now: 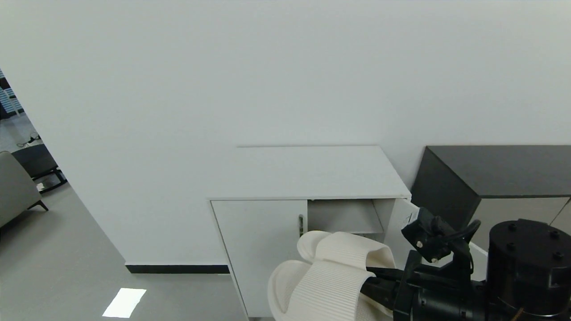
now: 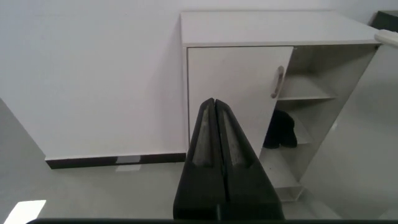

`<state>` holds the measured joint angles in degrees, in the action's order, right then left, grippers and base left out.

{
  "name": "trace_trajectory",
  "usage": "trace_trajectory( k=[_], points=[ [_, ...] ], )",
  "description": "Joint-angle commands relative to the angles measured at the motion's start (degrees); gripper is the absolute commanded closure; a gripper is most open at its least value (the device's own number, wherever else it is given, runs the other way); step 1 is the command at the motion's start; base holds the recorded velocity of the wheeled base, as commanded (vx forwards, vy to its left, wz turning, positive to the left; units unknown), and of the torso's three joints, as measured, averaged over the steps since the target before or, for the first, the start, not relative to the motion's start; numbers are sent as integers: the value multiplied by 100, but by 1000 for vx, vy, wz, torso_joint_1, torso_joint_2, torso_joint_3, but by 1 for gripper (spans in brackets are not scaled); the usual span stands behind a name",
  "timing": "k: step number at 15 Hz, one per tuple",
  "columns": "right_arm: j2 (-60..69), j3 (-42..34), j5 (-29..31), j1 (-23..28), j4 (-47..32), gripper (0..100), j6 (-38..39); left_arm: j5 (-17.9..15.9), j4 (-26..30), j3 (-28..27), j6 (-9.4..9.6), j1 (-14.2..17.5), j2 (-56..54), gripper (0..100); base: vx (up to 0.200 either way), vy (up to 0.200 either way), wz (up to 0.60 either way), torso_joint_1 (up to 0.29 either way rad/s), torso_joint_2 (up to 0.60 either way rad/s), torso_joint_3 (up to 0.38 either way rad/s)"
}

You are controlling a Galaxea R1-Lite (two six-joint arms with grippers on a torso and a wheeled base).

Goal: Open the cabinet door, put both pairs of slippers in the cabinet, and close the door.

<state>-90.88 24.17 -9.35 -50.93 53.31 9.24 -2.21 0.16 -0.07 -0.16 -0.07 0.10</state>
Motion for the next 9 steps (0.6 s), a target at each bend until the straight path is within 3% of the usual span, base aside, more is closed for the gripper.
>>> trace_trajectory(
  k=[1, 4, 9],
  points=[
    [-17, -18, -5, -4, 4, 100, -1, 1, 2, 7, -2, -1, -1, 100, 0, -200, 0, -2, 7, 2],
    [-17, -44, -14, -4, 92, 100, -1, 1, -7, -1, -19, -1, -1, 100, 0, -200, 0, 7, 1, 5],
    [-26, -106, -14, -4, 171, 100, -1, 1, -7, 7, -19, -1, -1, 100, 0, 0, 0, 0, 0, 0]
  ],
)
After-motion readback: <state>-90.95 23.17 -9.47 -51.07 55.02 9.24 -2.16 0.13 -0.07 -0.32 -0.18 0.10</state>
